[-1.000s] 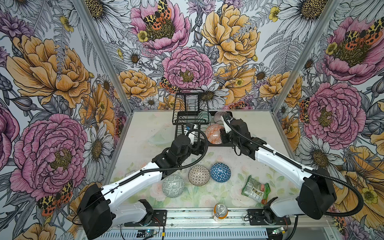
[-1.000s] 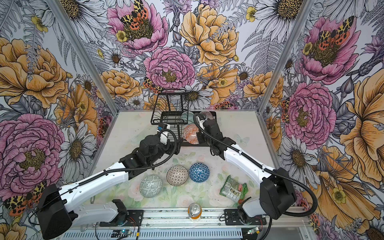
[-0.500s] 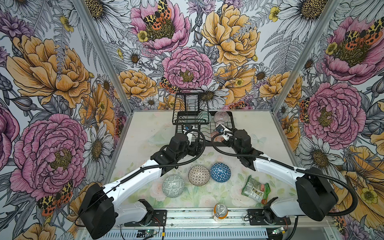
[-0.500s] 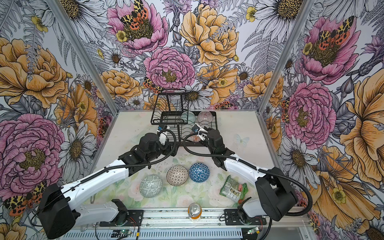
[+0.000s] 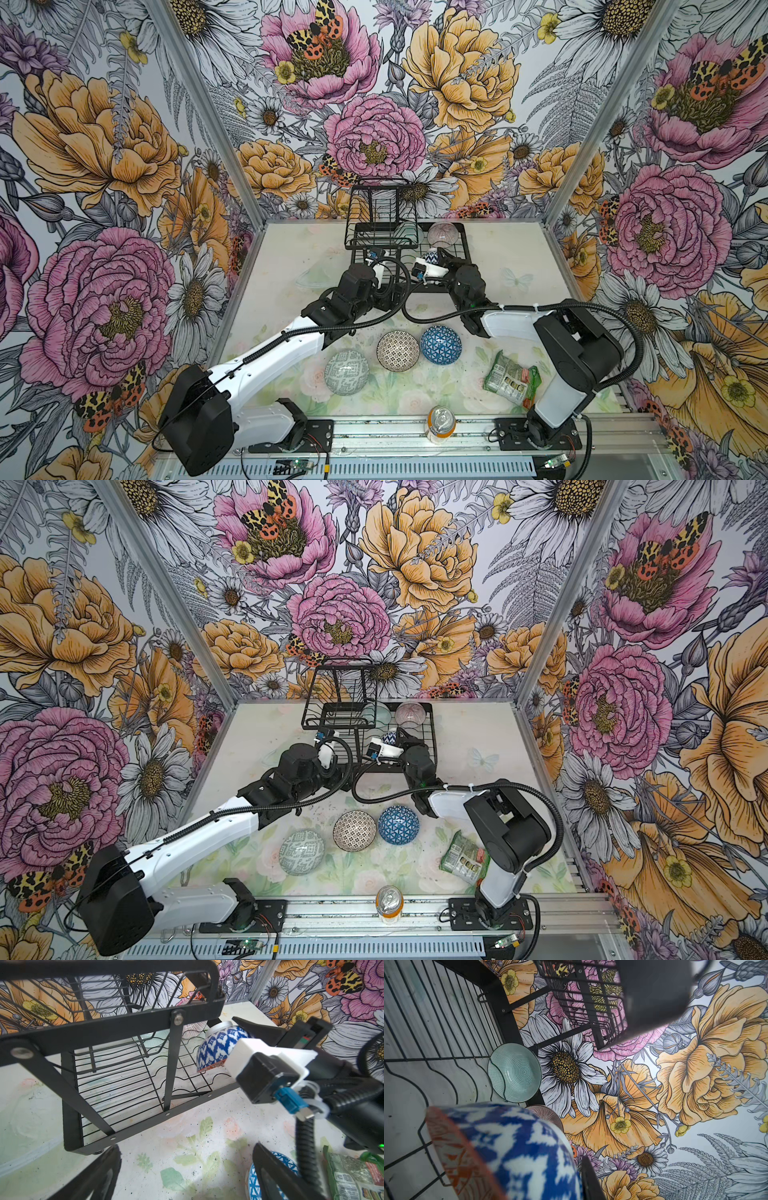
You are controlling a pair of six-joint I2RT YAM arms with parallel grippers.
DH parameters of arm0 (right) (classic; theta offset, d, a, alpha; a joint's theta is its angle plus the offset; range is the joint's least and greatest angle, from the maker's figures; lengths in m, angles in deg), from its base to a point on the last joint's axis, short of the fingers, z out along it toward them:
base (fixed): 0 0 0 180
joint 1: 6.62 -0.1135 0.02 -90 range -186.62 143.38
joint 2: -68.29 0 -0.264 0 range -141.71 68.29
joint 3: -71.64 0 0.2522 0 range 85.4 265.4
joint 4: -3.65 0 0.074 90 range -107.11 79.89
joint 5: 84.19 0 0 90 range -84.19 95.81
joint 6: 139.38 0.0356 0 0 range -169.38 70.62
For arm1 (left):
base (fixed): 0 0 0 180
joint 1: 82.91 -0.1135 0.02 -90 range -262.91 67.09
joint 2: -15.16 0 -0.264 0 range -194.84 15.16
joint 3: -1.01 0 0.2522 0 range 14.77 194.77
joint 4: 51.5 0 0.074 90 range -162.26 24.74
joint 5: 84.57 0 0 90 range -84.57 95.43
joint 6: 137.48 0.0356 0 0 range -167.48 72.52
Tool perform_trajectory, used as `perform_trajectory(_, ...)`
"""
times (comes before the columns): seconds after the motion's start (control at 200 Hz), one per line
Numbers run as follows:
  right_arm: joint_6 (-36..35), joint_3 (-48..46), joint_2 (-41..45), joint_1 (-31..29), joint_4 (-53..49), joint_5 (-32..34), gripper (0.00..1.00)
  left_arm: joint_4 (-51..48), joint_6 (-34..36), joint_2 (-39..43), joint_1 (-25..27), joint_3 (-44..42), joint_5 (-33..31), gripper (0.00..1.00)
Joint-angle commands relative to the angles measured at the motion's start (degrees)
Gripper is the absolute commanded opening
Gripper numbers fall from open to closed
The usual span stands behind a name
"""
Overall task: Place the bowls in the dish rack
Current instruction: 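Carry the orange-patterned bowl with the right gripper into the lower rack tier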
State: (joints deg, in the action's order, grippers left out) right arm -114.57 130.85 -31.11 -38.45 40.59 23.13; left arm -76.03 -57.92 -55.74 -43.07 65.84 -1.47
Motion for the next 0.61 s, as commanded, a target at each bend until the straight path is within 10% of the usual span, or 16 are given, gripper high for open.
perform_trajectory(0.0, -2.52, 4.67, -1.87, 0.69, 7.97, -1.41, 0.0, -0.11, 0.54, 0.05, -0.49, 1.32, 1.24, 0.99)
perform_trajectory(0.601, -0.95, 17.16, -16.01, 5.97, 6.17, -7.19, 0.0, -0.87, 0.77, 0.62, -1.05, 1.06, 1.18, 0.99)
